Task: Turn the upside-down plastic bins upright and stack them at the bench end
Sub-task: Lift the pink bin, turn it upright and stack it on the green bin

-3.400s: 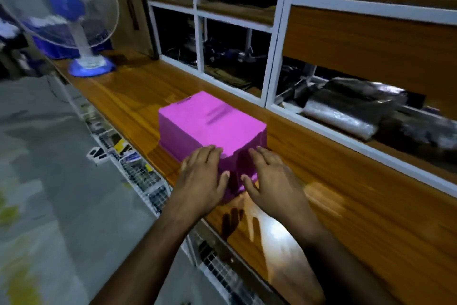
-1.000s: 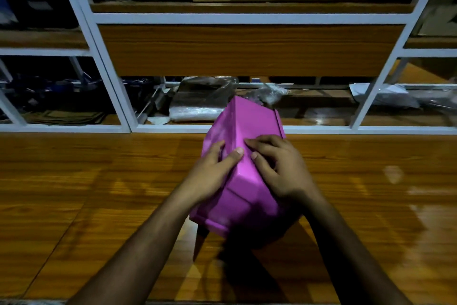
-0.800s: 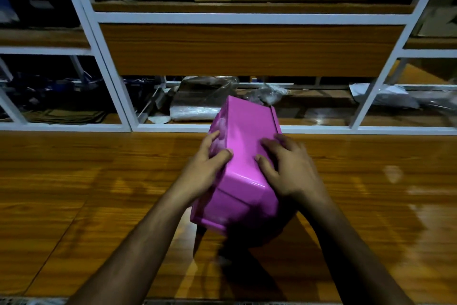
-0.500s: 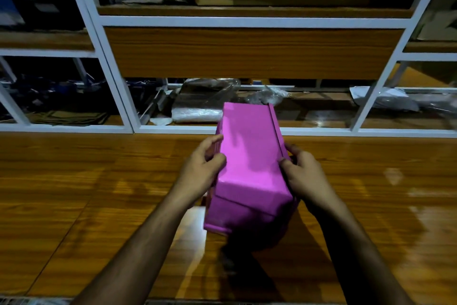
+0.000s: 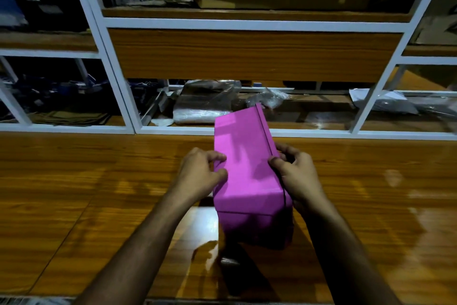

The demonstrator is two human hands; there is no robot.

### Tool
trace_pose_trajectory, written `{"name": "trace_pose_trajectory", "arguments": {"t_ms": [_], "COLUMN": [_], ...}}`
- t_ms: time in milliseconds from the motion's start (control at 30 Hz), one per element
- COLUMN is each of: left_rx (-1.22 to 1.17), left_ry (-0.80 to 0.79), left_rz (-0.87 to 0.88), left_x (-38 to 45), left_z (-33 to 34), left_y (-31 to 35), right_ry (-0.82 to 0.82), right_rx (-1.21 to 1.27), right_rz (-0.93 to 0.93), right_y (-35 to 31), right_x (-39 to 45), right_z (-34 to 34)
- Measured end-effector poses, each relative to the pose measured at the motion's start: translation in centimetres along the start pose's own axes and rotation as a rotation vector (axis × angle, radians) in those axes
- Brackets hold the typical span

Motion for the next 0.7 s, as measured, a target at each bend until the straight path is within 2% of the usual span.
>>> {"name": "trace_pose_trajectory", "arguments": {"t_ms": [100,167,267,433,567,700], "left_rx": [0.076,-0.006,-0.066,-0.133,-0.162,-0.230], "left_ry": [0.043,0.028,0.076,0.077,0.087,0.130], "left_rz": [0.073,0.134,0.124,0.080,-0.010,-0.061], "left_x": [-0.1,0.0,0.3,0.5,0.4,0.0], "left_z": [-0.2,-0.1,-0.2,-0.9,-1.3,-1.4], "left_y": [1.2,2.3,3.0,2.0,0.3,-0.4], "right_ry": [0.009,0.010,-0.013,-0.181,-0.287,-0.426], "right_rx": [0.092,0.102,0.077,0.147,0.044,-0.237], "right_rz": [0.021,0.028,0.011,-0.027,-0.070,-0.076], "right_y": [0.3,0.4,0.2,-0.2,-0.1,0.6], "right_x": [0.0,0.2,0.6,0.6,0.6,0.5], "right_z": [0.0,0.3,1.4,4.2,5.5,6.3]}}
Point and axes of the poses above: each hand's wrist, its own x-axis towards the middle knuckle, its own z-axis out of the palm, y = z × x, the point moved 6 cm from there along x, towards the middle knuckle, and after that the axes turned 15 degrees about -y, right-handed, at the moved point
